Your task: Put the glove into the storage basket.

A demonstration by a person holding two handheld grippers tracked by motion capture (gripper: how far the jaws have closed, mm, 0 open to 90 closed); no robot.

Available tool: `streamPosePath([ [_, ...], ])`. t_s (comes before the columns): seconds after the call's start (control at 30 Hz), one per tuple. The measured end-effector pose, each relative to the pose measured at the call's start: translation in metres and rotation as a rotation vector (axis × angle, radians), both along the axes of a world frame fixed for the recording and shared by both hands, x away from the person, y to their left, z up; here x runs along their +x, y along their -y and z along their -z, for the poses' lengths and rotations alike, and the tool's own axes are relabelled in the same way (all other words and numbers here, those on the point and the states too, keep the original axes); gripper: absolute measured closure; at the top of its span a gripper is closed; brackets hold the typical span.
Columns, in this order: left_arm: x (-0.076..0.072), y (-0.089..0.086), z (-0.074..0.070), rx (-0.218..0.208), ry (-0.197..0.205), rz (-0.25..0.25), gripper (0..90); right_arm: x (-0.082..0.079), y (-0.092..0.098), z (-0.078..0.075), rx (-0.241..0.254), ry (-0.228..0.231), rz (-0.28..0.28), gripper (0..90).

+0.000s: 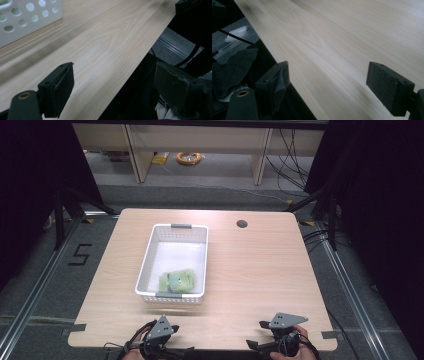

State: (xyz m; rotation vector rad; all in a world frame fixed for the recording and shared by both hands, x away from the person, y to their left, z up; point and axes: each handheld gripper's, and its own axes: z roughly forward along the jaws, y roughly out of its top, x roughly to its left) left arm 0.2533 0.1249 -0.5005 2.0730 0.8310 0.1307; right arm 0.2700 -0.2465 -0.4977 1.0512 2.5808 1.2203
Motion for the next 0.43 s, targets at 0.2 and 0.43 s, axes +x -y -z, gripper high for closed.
streamPosePath([
  [0.2,-0.0011,0.0018,0.0014,-0.012,-0.011,-0.017,16.0,0.0007,-0.0004,0.001,-0.015,0.003,-0.005,19.4],
  [0.43,0.0005,0.002,0.0042,-0.003,-0.024,-0.026,16.0,0.0001,-0.002,0.002,-0.024,0.01,-0.001,19.2],
])
